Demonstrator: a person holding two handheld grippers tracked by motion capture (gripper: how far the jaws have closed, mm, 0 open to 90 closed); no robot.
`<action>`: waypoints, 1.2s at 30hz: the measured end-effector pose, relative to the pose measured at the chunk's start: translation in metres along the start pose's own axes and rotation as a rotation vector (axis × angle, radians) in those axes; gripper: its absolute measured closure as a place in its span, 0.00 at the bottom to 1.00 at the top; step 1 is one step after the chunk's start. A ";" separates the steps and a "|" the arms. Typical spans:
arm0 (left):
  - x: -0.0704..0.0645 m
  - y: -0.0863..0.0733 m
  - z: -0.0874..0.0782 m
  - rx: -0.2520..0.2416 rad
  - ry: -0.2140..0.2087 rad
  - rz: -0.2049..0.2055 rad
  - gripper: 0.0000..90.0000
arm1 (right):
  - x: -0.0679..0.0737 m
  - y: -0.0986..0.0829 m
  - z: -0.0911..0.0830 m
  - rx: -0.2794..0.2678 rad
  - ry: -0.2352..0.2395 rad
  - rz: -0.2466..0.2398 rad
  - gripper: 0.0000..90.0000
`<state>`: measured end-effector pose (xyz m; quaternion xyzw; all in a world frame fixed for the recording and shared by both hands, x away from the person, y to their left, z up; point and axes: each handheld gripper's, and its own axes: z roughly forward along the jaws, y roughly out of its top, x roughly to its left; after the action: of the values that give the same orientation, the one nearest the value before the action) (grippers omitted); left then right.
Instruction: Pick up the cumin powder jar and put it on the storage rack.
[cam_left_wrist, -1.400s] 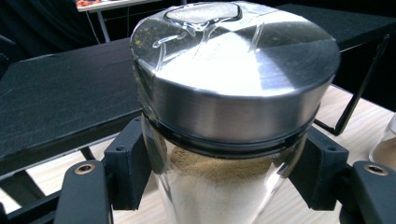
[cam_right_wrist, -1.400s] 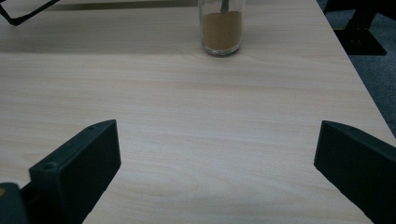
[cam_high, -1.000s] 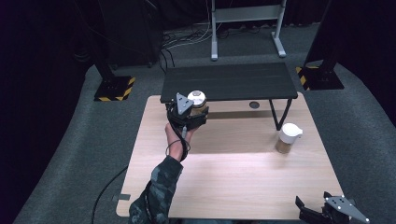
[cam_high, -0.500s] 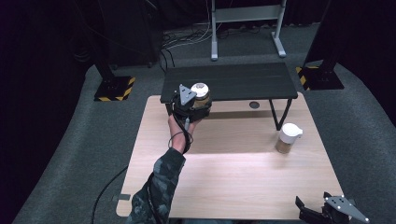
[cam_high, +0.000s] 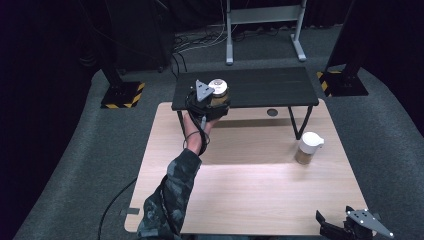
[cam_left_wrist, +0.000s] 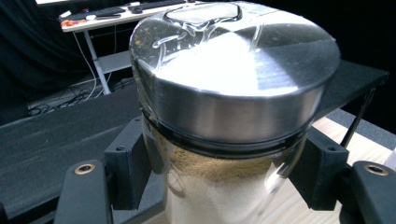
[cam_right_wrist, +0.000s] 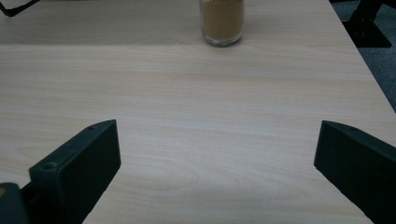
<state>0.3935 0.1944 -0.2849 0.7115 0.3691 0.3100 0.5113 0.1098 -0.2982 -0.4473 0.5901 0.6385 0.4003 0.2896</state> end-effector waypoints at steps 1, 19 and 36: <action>0.001 0.002 0.001 0.002 0.000 0.003 0.34 | 0.000 0.000 0.000 -0.001 0.000 -0.001 0.00; 0.012 0.024 0.028 0.041 0.025 -0.013 0.34 | -0.003 -0.001 0.004 0.014 0.004 0.006 0.00; 0.021 0.029 0.054 0.124 0.034 -0.038 0.34 | -0.007 -0.002 0.006 0.028 0.004 0.014 0.00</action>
<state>0.4552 0.1792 -0.2707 0.7294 0.4096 0.2888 0.4655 0.1149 -0.3037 -0.4529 0.5979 0.6403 0.3945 0.2773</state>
